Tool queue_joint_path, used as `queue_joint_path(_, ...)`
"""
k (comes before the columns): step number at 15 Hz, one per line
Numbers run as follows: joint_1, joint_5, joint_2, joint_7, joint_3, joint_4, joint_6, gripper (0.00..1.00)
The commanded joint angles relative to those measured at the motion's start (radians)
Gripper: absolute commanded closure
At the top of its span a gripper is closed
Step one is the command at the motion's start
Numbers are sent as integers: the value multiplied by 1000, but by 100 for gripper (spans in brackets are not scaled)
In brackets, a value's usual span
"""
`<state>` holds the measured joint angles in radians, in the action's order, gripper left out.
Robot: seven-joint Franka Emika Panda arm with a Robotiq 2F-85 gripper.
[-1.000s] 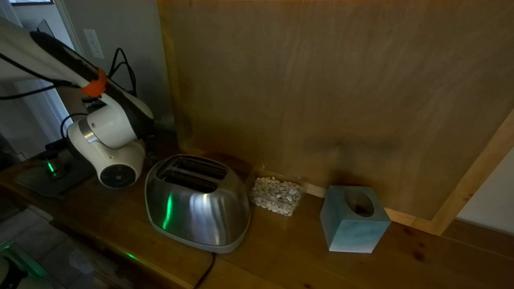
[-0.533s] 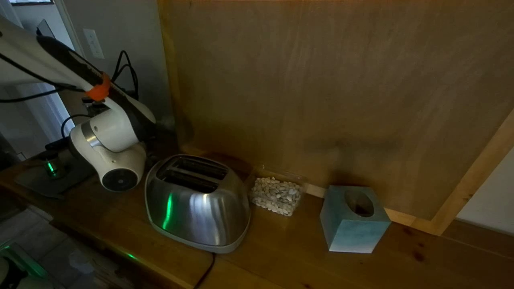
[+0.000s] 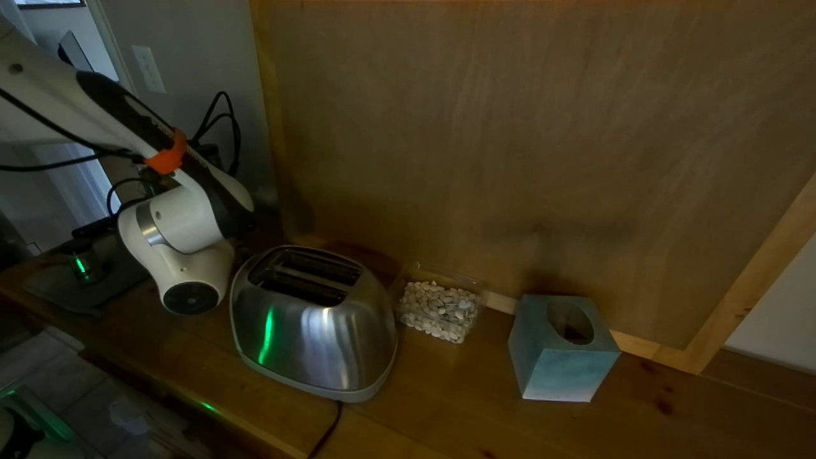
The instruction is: Remove the white container from the bottom right of the seasoning rack and put it on the top of the seasoning rack
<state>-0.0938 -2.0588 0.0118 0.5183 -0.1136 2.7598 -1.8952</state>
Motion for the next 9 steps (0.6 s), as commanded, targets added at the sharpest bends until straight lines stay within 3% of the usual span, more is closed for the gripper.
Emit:
queue_joint_path(1, -14, -66, 19, 24, -5, -1, 49, 81)
queue_joint_path(9, -11, -105, 30, 102, -2, -1, 21, 81)
